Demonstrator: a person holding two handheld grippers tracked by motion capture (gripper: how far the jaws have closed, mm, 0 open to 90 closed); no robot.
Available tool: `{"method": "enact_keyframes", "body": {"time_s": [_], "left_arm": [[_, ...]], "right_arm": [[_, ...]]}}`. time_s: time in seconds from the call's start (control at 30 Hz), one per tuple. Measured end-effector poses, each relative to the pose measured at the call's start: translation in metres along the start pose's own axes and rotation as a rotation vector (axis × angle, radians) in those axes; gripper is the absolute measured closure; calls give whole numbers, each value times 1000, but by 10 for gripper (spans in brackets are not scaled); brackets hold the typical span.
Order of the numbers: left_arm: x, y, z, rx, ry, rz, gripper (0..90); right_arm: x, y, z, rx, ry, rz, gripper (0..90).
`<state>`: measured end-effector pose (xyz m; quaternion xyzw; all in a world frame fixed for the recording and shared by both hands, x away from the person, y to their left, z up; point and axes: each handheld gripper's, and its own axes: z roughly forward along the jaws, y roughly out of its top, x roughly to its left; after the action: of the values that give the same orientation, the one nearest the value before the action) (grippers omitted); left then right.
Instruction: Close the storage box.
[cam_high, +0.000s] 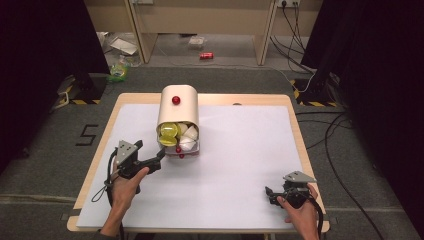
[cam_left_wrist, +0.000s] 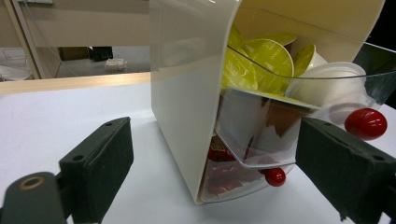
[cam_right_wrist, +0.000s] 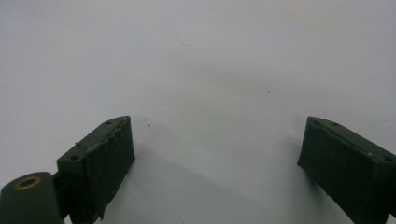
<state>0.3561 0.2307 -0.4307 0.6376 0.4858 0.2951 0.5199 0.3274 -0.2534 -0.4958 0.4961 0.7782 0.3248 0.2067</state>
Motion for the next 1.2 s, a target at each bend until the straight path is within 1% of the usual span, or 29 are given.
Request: {"method": "enact_keyframes", "body": {"time_s": [0.13,0.23,0.57,0.93,1.17,1.2], "left_arm": [[2,1,3,6,2,-11,107],[2,2,5,-2,5,-3,107],[4,4,11,-1,13,-2,107],[7,6,18,-1,18,-15,107],[7,10,22,3,32,6,107],[7,10,22,9,32,-3,103]], "right_arm": [[0,0,0,0,0,0,104],[0,0,0,0,0,0,103],[0,0,0,0,1,-1,103],[0,0,0,0,1,-1,103],[0,0,0,0,1,-1,103],[0,0,0,0,2,-1,103]]}}
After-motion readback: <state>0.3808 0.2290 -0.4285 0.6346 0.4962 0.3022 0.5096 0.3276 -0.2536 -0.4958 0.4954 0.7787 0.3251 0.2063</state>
